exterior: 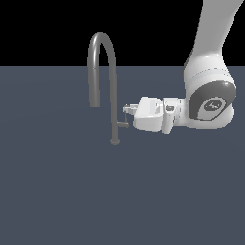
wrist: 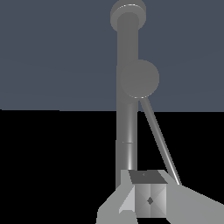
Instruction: Turn on the faucet by rotating a designated handle.
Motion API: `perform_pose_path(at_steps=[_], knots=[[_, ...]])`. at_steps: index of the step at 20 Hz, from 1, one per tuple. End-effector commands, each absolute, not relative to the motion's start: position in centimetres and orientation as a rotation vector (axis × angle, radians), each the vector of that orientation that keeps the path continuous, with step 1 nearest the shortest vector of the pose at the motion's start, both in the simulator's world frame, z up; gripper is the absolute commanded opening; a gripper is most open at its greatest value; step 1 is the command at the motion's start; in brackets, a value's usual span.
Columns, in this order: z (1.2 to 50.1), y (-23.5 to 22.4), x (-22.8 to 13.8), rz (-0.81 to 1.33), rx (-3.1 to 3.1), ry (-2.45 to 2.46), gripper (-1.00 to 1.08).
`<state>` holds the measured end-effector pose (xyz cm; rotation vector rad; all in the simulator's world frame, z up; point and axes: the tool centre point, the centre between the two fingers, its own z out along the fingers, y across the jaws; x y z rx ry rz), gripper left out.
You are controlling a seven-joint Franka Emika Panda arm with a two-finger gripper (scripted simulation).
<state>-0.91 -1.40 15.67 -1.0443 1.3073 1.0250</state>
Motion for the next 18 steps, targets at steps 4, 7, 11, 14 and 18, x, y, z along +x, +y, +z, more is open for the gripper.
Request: perform_pose_path(at_steps=[4, 7, 11, 14, 18], knots=[[15.9, -1.2, -1.8, 1.024, -1.047, 1.302, -1.00], [15.0, -0.9, -3.1, 1.030, -1.045, 1.304, -1.00], [13.8, -0.5, -4.9, 1.038, -1.042, 1.306, -1.00], [14.6, -0.7, -4.0, 1.013, -1.053, 1.293, -1.00], [12.2, -0.3, -5.6, 1.028, -1.046, 1.301, -1.00]])
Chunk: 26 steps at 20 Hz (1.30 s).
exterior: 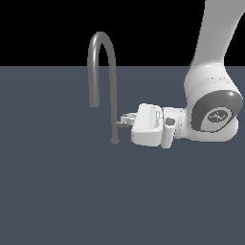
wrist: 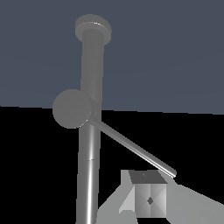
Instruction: Turn on the faucet by rotating a designated handle.
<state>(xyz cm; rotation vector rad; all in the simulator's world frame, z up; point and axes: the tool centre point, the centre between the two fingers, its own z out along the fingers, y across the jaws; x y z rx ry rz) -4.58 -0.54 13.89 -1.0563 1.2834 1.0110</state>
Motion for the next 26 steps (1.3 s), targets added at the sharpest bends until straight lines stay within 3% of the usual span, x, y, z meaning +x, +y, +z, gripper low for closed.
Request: perform_pose_path(at_steps=[1, 4, 5, 14, 16, 26], knots=[[11.7, -0.2, -6.0, 1.032, -1.045, 1.303, -1.00], [10.5, -0.1, -6.7, 1.039, -1.042, 1.306, -1.00], [12.3, -0.3, -5.6, 1.017, -1.054, 1.283, -1.00], [7.3, -0.1, -6.5, 1.039, -1.042, 1.306, -1.00], [9.5, -0.3, -5.5, 1.016, -1.057, 1.272, -1.00], [5.2, -0.5, -4.9, 1.036, -1.044, 1.301, -1.00]])
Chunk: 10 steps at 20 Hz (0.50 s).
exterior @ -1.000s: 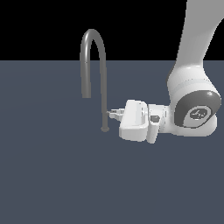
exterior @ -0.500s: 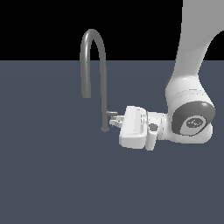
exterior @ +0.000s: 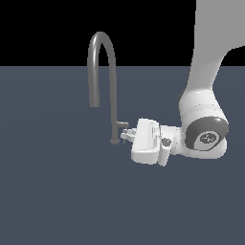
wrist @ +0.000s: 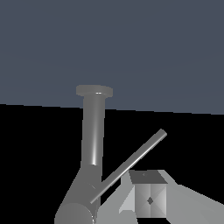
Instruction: Turn on the faucet by rotating a designated handle.
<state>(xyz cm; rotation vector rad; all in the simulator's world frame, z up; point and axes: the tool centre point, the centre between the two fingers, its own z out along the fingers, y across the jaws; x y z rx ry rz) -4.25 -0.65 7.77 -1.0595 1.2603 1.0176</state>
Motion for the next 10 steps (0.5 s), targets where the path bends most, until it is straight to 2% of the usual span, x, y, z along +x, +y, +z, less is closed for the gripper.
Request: perform_pose_path(at_steps=[1, 3, 4, 10], knots=[[4.7, -0.5, -4.8, 1.038, -1.043, 1.304, -1.00], [4.3, -0.5, -4.8, 1.040, -1.042, 1.306, -1.00], [7.4, -0.8, -3.6, 1.012, -1.062, 1.255, -1.00], [5.2, -1.0, -2.8, 1.025, -1.053, 1.279, -1.00]])
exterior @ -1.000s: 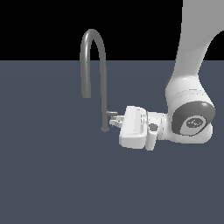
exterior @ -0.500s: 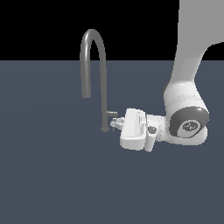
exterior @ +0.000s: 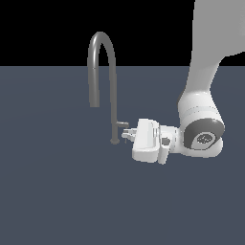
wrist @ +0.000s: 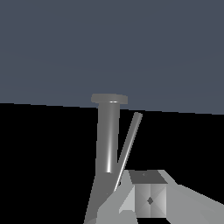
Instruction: Turn on the faucet by rotating a designated handle.
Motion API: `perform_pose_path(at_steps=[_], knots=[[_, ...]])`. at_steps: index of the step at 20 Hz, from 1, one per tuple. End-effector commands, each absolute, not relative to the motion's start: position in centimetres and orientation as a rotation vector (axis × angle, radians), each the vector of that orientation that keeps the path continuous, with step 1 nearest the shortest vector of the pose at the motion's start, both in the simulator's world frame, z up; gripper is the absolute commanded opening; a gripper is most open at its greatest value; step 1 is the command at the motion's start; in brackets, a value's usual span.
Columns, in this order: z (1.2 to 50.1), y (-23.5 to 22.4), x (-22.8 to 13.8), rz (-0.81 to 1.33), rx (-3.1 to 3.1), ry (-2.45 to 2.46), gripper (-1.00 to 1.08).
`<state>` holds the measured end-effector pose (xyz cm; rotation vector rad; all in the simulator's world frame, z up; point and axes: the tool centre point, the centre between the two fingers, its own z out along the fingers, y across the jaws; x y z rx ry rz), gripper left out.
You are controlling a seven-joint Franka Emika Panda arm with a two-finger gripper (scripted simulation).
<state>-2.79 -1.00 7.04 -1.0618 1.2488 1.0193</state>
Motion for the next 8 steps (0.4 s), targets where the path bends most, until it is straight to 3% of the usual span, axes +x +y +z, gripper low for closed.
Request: perform_pose_path(at_steps=[1, 8], knots=[[4.9, -1.0, -2.7, 1.027, -1.051, 1.283, -1.00], [2.8, -1.2, -1.9, 1.039, -1.042, 1.306, -1.00]])
